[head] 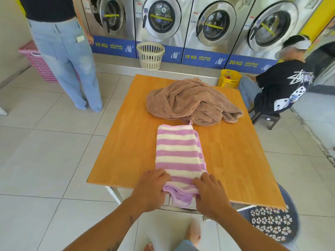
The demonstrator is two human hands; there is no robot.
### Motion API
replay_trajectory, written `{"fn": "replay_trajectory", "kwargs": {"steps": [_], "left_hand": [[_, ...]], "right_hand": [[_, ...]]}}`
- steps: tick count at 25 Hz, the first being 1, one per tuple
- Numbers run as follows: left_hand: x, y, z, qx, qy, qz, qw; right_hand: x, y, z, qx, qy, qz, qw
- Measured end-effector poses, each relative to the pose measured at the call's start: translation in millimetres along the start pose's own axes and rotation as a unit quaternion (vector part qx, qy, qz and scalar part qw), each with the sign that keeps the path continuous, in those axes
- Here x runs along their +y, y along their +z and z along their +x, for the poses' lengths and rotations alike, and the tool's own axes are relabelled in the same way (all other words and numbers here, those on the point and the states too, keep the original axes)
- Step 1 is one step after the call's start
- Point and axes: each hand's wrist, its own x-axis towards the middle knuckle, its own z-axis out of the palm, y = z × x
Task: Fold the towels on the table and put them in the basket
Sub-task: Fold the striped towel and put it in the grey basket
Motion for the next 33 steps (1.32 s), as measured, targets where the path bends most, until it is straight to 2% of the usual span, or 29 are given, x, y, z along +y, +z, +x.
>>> {"fn": "replay_trajectory", "kwargs": {"steps": [2, 3, 6, 9, 11, 12, 14, 16, 18, 21, 23, 27, 28, 30, 32, 33], "left_hand": [[2.9, -12.6, 5.3, 0.000, -0.070, -0.166, 0.984], [3.3, -18.6, 7.1, 0.018, -0.093, -0.207, 0.974], [3.3, -30.7, 12.2, 0.071, -0.132, -0.266, 0.952], [8.0, -36.8, 21.5, 0.098, -0.169, -0.283, 0.939], [12.3, -40.7, 26.9, 0.111, -0.208, -0.286, 0.929], [13.6, -41.7, 29.2, 0.116, -0.223, -0.292, 0.923], [14.7, -42.1, 32.6, 0.107, -0.242, -0.302, 0.916], [13.5, -39.3, 35.6, 0.082, -0.252, -0.327, 0.907], [11.4, -37.8, 36.3, 0.057, -0.260, -0.380, 0.886], [2.6, -37.7, 40.8, 0.076, -0.303, -0.416, 0.854], [-4.4, -40.6, 49.9, 0.104, -0.323, -0.404, 0.850], [-10.0, -51.8, 81.8, 0.205, -0.360, -0.384, 0.825], [-9.9, -53.2, 86.8, 0.240, -0.359, -0.331, 0.839], [-9.0, -47.7, 91.2, 0.286, -0.298, -0.136, 0.901], [-4.3, -26.7, 90.3, 0.221, -0.205, 0.024, 0.953], [-5.0, -11.8, 89.3, 0.173, -0.183, 0.077, 0.965]], "right_hand": [[6.9, -18.4, 6.6, 0.050, 0.025, 0.113, 0.992], [9.4, -31.0, 11.0, 0.056, 0.046, 0.195, 0.978], [9.7, -59.2, 23.2, 0.012, 0.129, 0.412, 0.902], [4.5, -70.8, 29.3, -0.097, 0.137, 0.546, 0.820], [-0.4, -68.3, 29.6, -0.123, 0.113, 0.570, 0.804], [-3.0, -64.7, 29.8, -0.120, 0.097, 0.555, 0.817], [-8.0, -52.8, 33.0, -0.092, 0.087, 0.473, 0.872], [-10.1, -44.4, 44.4, -0.032, 0.129, 0.419, 0.898], [-5.7, -45.5, 59.9, -0.019, 0.178, 0.424, 0.888], [17.4, -48.0, 84.8, -0.108, 0.176, 0.482, 0.851], [27.8, -51.4, 105.1, -0.137, 0.165, 0.471, 0.855], [26.0, -54.9, 156.4, -0.077, 0.158, 0.479, 0.860], [25.1, -53.3, 166.2, -0.060, 0.161, 0.462, 0.870], [25.4, -46.1, 173.8, -0.045, 0.174, 0.389, 0.903], [21.1, -35.7, 161.4, 0.001, 0.140, 0.275, 0.951], [17.2, -30.0, 150.1, 0.032, 0.098, 0.218, 0.970]]}}
